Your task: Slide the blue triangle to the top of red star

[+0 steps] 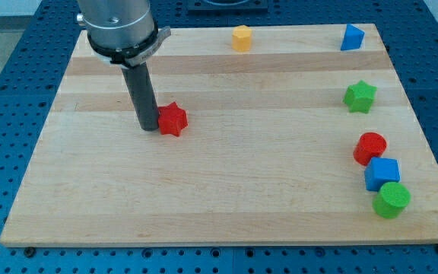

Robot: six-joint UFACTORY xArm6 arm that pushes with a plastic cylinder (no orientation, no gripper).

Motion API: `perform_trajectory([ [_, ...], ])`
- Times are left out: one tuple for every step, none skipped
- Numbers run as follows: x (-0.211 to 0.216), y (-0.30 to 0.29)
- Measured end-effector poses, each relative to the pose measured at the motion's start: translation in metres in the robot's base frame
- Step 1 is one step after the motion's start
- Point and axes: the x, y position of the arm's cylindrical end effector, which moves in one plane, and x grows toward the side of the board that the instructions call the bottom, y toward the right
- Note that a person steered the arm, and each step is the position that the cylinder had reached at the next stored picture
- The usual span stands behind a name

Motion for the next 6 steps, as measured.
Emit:
perform_trajectory([
  [0.001,0.019],
  [-0.013,0.021],
  [-0.025,0.027],
  [-0.026,0.046],
  [-0.024,0.066],
  [-0.024,0.091],
])
